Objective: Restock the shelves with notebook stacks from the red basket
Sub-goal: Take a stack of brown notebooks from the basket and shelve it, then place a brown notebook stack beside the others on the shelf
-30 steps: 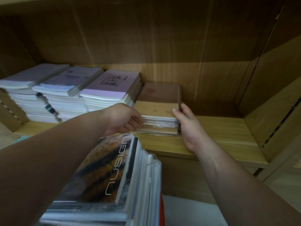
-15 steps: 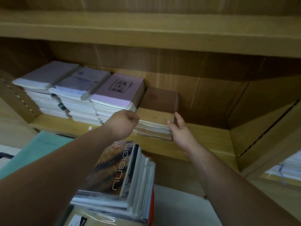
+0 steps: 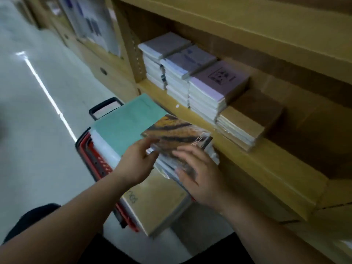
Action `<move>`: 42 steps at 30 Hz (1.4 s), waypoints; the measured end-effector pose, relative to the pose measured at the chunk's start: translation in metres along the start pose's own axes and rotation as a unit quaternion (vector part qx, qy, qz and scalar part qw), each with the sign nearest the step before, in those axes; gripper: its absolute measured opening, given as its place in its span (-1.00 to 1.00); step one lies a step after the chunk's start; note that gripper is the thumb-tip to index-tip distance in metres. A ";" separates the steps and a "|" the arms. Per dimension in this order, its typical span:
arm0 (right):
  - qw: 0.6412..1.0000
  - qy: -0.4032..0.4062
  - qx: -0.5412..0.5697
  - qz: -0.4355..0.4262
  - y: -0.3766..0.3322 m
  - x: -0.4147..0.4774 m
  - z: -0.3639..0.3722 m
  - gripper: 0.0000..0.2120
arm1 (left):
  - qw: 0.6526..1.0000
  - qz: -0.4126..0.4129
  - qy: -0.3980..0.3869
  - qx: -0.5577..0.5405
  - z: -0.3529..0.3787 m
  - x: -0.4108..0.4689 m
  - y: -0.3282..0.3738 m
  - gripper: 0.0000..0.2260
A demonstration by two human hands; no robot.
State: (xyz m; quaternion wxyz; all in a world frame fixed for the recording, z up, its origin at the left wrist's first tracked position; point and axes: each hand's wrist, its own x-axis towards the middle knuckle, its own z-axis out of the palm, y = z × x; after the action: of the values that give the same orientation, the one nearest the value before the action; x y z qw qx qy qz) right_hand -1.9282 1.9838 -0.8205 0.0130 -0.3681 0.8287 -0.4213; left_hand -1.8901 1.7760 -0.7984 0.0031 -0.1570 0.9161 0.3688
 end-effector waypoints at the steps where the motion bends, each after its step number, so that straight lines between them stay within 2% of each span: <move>1: 0.999 -0.041 0.016 -0.023 -0.002 -0.004 0.013 -0.60 | 0.999 -0.042 0.006 -0.008 -0.001 -0.017 -0.015 -0.68; 5: 0.981 -0.190 0.043 -0.020 0.010 -0.020 0.059 -0.55 | 0.987 -0.155 0.031 -0.002 0.005 -0.076 -0.054 -0.61; 8: 0.972 -0.232 0.021 -0.015 0.025 -0.031 0.074 -0.51 | 0.975 -0.222 0.023 -0.020 0.020 -0.104 -0.062 -0.57; 15: 0.975 -0.178 -0.088 -0.103 0.054 -0.051 0.080 -0.53 | 0.957 -0.287 0.025 -0.030 0.065 -0.128 -0.044 -0.39; 18: 0.964 -0.199 -0.129 -0.120 0.060 -0.060 0.079 -0.41 | 0.959 -0.277 0.040 -0.047 0.079 -0.128 -0.040 -0.35; 20: 0.959 -0.213 -0.138 -0.127 0.064 -0.062 0.080 -0.33 | 0.949 -0.290 0.062 -0.106 0.085 -0.126 -0.044 -0.35; 23: 0.963 -0.194 -0.122 -0.140 0.070 -0.060 0.084 -0.37 | 0.923 -0.294 0.101 -0.225 0.091 -0.122 -0.043 -0.54; 28: 0.984 -0.120 -0.031 -0.132 0.074 -0.060 0.089 -0.45 | 0.867 -0.270 0.169 -0.384 0.099 -0.121 -0.036 -0.41; 31: 0.990 -0.089 0.029 -0.109 0.072 -0.059 0.088 -0.43 | 0.837 -0.279 0.187 -0.431 0.098 -0.119 -0.039 -0.45; 36: 0.992 -0.077 0.059 -0.082 0.067 -0.057 0.091 -0.47 | 0.811 -0.291 0.152 -0.484 0.095 -0.113 -0.035 -0.45; 42: 0.992 -0.092 0.062 -0.052 0.063 -0.057 0.092 -0.47 | 0.809 -0.277 0.175 -0.487 0.095 -0.112 -0.027 -0.42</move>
State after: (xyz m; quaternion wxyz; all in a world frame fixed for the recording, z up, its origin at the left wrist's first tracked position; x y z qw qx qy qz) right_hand -1.8941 1.9795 -0.9410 0.0899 -0.4465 0.7758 -0.4367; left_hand -1.7861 1.8542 -0.8717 -0.1320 -0.4470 0.5187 0.7167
